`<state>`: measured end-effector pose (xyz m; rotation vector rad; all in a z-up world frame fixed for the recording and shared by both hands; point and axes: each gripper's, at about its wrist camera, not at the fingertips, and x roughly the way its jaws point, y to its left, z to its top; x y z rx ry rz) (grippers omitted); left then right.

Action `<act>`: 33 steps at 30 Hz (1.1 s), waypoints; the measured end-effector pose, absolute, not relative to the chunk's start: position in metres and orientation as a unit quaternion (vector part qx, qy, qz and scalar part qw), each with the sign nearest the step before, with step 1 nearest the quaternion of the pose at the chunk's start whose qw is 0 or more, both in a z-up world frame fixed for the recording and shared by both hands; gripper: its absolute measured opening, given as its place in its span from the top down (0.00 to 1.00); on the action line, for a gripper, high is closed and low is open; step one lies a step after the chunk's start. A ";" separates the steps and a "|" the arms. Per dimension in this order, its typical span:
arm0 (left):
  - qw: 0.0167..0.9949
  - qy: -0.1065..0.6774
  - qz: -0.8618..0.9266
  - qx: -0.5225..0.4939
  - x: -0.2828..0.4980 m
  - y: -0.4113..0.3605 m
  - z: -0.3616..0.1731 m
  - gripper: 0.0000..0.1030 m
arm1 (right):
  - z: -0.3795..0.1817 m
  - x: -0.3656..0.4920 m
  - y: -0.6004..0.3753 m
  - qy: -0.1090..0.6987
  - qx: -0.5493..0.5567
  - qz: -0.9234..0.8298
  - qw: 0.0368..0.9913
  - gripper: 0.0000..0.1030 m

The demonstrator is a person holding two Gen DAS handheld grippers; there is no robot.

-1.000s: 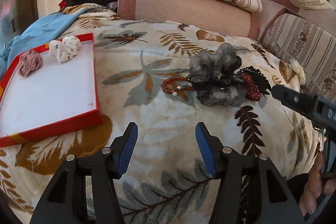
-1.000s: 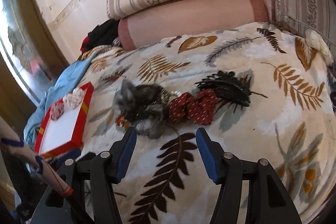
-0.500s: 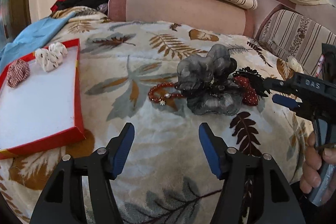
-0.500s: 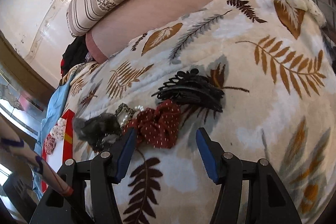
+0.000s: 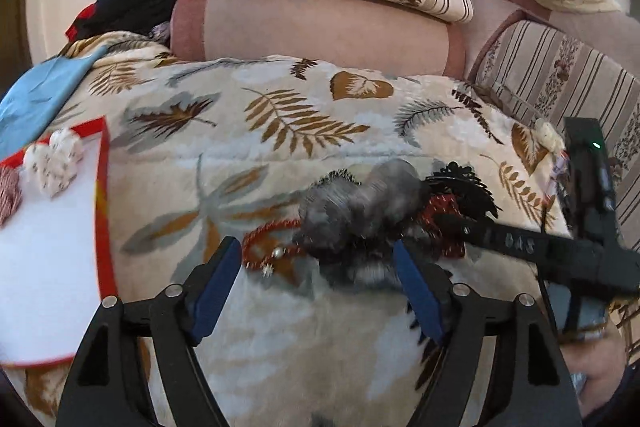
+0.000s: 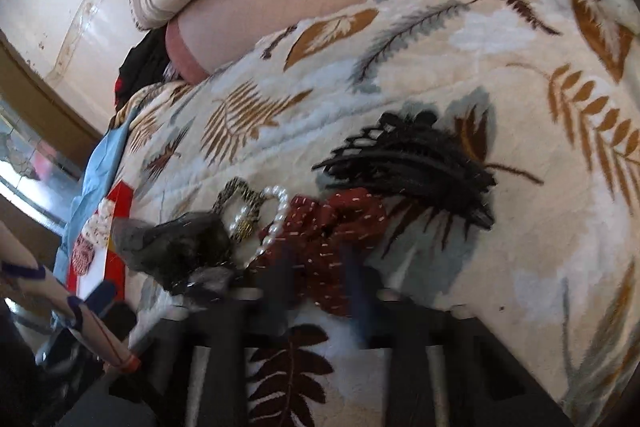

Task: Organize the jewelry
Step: 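Grasp the grey mesh scrunchie with the left tool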

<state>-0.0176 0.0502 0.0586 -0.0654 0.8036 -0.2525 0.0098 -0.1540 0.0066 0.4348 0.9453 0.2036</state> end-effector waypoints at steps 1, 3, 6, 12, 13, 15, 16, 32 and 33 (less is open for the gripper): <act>0.911 0.392 -0.125 -0.026 -0.012 0.047 0.058 0.25 | 0.009 0.008 -0.153 0.445 0.201 0.096 0.868 0.88; 0.911 0.394 -0.121 -0.018 -0.006 0.044 0.056 0.25 | 0.015 0.004 -0.153 0.430 0.193 0.094 0.877 0.91; 0.905 0.406 -0.124 -0.019 0.007 0.039 0.048 0.25 | 0.022 0.001 -0.156 0.415 0.189 0.084 0.886 0.92; 0.891 0.432 -0.138 -0.022 0.022 0.031 0.029 0.67 | 0.024 0.000 -0.163 0.410 0.195 0.073 0.888 0.92; 0.890 0.433 -0.140 -0.022 0.022 0.029 0.027 0.72 | 0.024 0.000 -0.163 0.409 0.194 0.072 0.889 0.92; 0.893 0.426 -0.144 -0.017 0.019 0.027 0.028 0.79 | 0.026 0.000 -0.162 0.406 0.189 0.070 0.891 0.92; 0.895 0.422 -0.146 -0.017 0.016 0.028 0.029 0.83 | 0.026 -0.001 -0.162 0.405 0.188 0.069 0.892 0.92; 0.915 0.372 -0.132 -0.079 -0.071 0.097 0.055 0.83 | 0.027 -0.004 -0.170 0.406 0.234 0.092 0.878 0.49; 0.914 0.375 -0.134 -0.080 -0.072 0.096 0.051 0.83 | 0.028 -0.005 -0.171 0.404 0.233 0.084 0.881 0.49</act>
